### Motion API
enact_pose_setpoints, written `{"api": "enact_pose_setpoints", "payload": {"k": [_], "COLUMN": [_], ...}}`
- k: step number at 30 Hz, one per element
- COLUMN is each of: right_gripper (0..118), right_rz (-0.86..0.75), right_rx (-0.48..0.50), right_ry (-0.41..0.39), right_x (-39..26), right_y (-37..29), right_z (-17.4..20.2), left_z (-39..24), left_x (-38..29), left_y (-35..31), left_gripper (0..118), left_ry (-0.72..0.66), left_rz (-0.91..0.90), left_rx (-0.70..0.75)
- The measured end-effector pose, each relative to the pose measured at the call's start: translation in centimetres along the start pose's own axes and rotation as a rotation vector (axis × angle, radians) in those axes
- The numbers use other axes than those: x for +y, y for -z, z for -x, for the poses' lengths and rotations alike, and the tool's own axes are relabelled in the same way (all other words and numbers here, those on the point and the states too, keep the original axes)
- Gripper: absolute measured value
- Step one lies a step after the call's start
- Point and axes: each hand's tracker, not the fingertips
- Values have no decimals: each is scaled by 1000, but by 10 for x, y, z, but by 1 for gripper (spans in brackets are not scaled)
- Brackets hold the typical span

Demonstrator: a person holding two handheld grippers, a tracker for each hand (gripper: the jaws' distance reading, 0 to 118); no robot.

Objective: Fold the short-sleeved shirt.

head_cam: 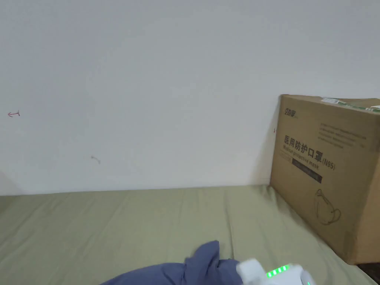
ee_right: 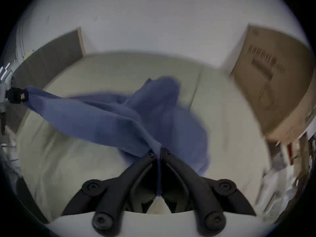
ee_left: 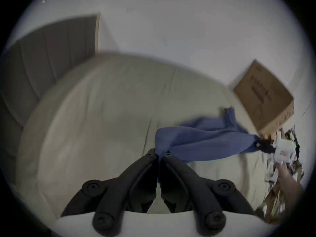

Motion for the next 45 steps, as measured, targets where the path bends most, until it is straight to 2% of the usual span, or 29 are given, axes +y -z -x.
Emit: {"api": "enact_pose_setpoints", "payload": {"k": [2, 3, 6, 7, 8, 11, 13, 15, 19, 21, 23, 24, 25, 26, 27, 28, 29, 30, 31, 32, 33, 34, 37, 40, 41, 42, 43, 44, 45], "right_gripper": [0, 0, 0, 0, 1, 1, 1, 1, 1, 1, 1, 1, 2, 12, 34, 67, 103, 115, 117, 117, 117, 117, 117, 117, 114, 109, 94, 49, 7], "right_rz": [7, -51, -40, -79, -63, 35, 98, 166, 147, 154, 184, 173, 151, 108, 71, 46, 16, -23, -89, -139, -188, -245, -411, -509, -534, -566, -607, -645, -673], "right_rx": [48, -6, 91, 135, 134, 147, 117, 114, 77, 44, 55, 60, 51, 26, 10, 6, 15, 25, 38, 40, 32, 13, -34, -85, -67, -46, -38, -25, -12], "right_ry": [29, 14, 59, 35, 40, -18, -40, -26, -41, -6, 61, 65, 61, 56, 55, 62, 87, 116, 142, 163, 177, 181, 164, 130, 131, 139, 146, 146, 147], "right_x": [-25, -59, -88, -125, -137, -166, -178, -192, -213, -217, -221, -222, -223, -222, -225, -224, -224, -223, -224, -222, -220, -218, -214, -207, -206, -204, -202, -201, -197], "right_y": [3, -27, -57, -83, -95, -121, -133, -142, -159, -161, -159, -159, -161, -165, -172, -178, -183, -191, -205, -214, -222, -229, -245, -256, -260, -263, -267, -270, -271], "right_z": [-21, 1, -19, 7, 5, 4, 3, 6, 7, 5, 7, 8, 10, 12, 15, 15, 14, 14, 17, 17, 19, 21, 32, 49, 53, 56, 60, 63, 65], "left_z": [12, 16, 17, 17, 17, 24, 16, 9, -13, -18, -28, -33, -37, -40, -44, -46, -48, -50, -54, -59, -67, -75, -101, -114, -121, -139, -149, -157, -165], "left_x": [-38, -54, -87, -96, -103, -123, -131, -138, -152, -156, -159, -160, -160, -159, -158, -157, -155, -151, -148, -145, -142, -134, -120, -119, -117, -118, -117, -116, -112], "left_y": [1, -5, -37, -47, -56, -72, -82, -87, -102, -103, -102, -103, -105, -107, -111, -115, -120, -123, -126, -128, -129, -141, -152, -127, -126, -143, -148, -148, -143], "left_gripper": [1, 1, 1, 1, 1, 1, 1, 1, 1, 1, 1, 1, 2, 2, 4, 9, 23, 42, 70, 109, 118, 113, 116, 114, 101, 79, 38, 0, 0], "left_ry": [16, 9, -1, 3, 3, 37, 74, 70, 190, 178, 181, 207, 238, 248, 246, 232, 222, 204, 196, 195, 199, 206, 208, 258, 297, 328, 348, 361, 363], "left_rz": [69, 75, 74, 81, 92, 144, 187, 253, 251, 258, 262, 255, 241, 226, 196, 156, 128, 105, 69, 36, -12, -134, -226, -338, -328, -348, -376, -394, -385], "left_rx": [-30, -34, -51, -51, -60, -103, -143, -212, -161, -181, -180, -171, -162, -161, -167, -192, -212, -231, -252, -270, -296, -355, -379, -355, -362, -368, -356, -346, -347]}}
